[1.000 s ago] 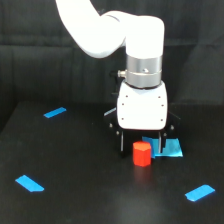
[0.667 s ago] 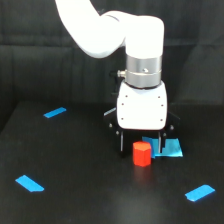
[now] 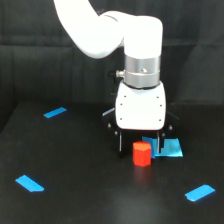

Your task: Pick up the red object from the table

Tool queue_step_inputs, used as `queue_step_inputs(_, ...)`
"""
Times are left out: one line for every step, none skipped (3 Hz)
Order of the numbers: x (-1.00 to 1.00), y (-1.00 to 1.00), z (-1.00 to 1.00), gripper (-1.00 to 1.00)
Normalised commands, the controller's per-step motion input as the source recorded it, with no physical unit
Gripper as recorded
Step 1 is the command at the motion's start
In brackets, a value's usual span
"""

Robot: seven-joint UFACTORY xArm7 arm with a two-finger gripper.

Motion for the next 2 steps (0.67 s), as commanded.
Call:
queue_step_inputs(0.06,-0.05,-0.31,0.66)
queue_step_inputs(0.03,-0.01,-0.17,0.54)
